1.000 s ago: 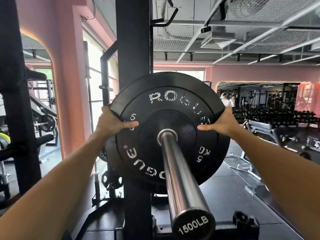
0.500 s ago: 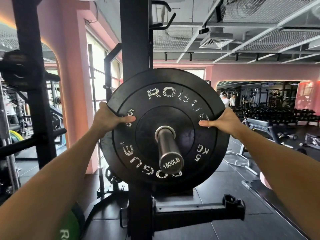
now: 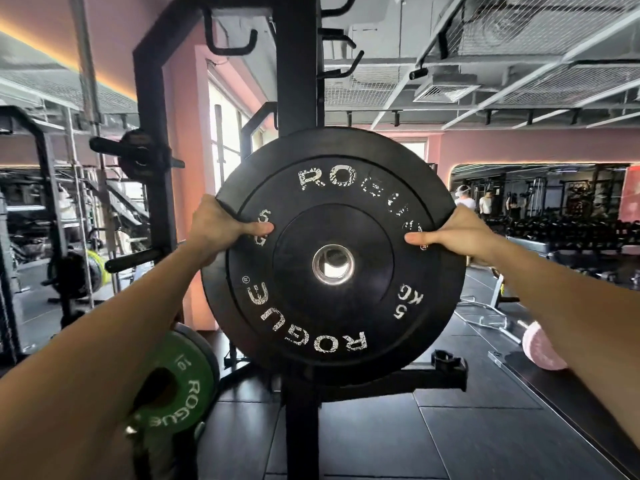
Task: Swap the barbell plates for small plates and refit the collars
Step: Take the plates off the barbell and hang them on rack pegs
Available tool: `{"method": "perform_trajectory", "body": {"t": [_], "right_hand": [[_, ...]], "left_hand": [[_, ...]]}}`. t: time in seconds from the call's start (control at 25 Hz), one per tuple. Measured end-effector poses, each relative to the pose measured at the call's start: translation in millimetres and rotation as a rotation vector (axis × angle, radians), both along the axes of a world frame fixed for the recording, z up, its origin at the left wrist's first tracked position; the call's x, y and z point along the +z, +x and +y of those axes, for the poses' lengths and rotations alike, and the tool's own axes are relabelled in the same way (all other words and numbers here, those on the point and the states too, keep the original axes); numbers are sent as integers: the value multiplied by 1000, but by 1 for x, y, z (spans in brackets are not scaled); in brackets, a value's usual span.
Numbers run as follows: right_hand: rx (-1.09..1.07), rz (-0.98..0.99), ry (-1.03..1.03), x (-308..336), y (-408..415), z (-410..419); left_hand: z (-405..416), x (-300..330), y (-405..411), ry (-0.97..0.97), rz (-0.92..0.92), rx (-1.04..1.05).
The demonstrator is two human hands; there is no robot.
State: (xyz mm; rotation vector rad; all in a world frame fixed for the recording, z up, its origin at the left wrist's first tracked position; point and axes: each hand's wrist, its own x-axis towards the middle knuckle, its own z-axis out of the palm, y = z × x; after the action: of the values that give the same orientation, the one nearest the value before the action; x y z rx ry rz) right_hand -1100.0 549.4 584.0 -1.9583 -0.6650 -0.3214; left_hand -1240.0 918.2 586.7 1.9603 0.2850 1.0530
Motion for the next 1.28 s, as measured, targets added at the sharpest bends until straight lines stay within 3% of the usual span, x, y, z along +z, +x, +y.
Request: {"method": "perform_trajectory", "body": {"t": [0.36, 0.76, 0.96, 1.28], "right_hand": [[59, 10, -38, 32, -115, 48], [148, 58, -45, 15, -238, 227], [129, 79, -74, 2, -277, 313], [149, 86, -73, 9, -270, 406]], "left_hand": [[24, 30, -155, -12, -31, 33], [203, 22, -297, -93, 16, 81], [306, 21, -324, -60, 66, 123], [393, 20, -318, -77, 30, 35]]}}
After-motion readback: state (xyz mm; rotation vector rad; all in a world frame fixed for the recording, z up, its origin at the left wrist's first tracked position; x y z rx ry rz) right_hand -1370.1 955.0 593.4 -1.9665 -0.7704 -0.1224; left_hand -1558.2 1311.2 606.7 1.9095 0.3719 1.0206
